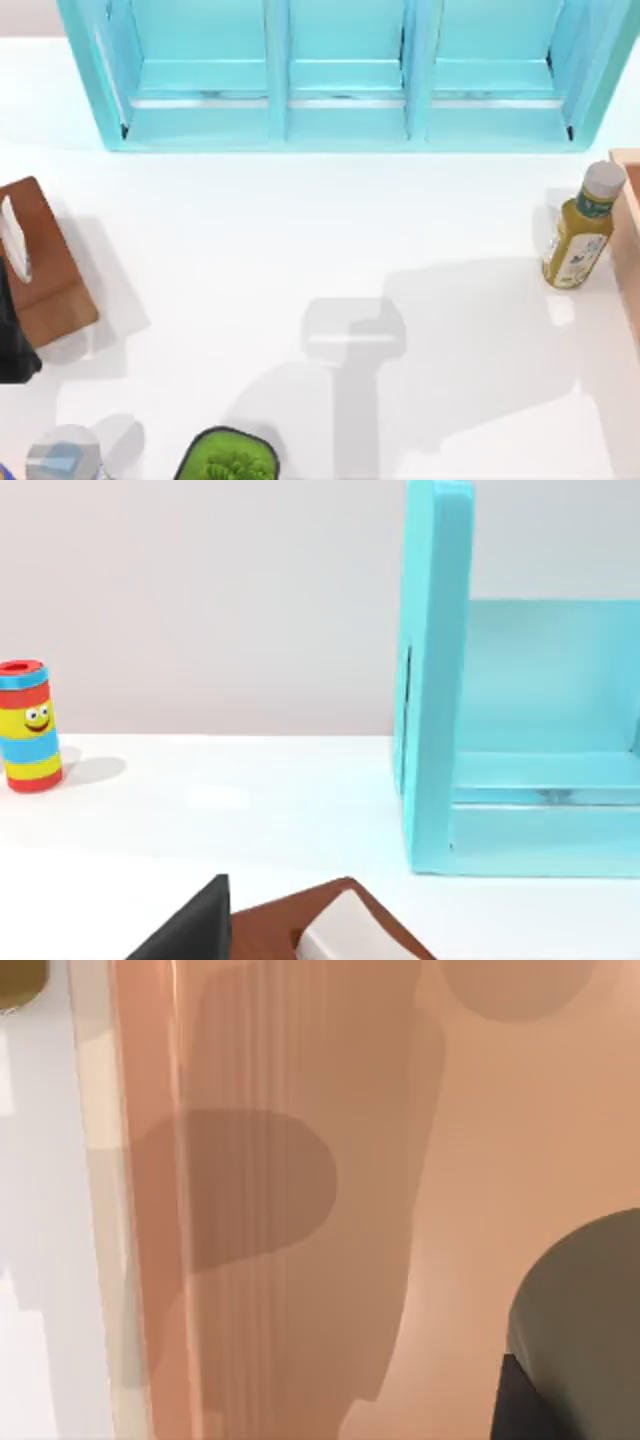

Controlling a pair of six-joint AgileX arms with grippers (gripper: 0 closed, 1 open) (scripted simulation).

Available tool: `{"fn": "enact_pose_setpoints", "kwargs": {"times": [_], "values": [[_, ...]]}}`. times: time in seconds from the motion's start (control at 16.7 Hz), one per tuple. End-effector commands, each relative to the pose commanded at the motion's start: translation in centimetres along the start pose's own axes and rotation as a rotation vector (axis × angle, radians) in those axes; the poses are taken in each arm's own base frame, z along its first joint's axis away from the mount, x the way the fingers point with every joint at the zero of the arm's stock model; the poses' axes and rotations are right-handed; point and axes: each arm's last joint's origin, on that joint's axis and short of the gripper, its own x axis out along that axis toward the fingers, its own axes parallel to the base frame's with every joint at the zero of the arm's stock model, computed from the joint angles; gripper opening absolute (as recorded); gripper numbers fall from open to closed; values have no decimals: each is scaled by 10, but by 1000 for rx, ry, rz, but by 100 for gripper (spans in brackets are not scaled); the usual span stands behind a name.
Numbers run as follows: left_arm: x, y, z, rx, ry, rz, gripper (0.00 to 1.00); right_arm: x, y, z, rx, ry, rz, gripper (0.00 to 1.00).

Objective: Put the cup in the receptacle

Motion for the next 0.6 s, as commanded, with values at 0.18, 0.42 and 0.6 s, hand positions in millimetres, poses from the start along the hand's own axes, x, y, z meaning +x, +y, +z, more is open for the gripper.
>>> {"fn": "enact_pose_setpoints", "kwargs": {"times": [0.18,0.42,0.6], "values": [[0,0,0,0,0,0,100,20,-3,0,2,2,0,0],[0,0,0,0,0,0,100,44,-7,-2,3,-2,-1,0],[0,0,0,0,0,0,100,56,-9,-3,3,2,1,0]]}}
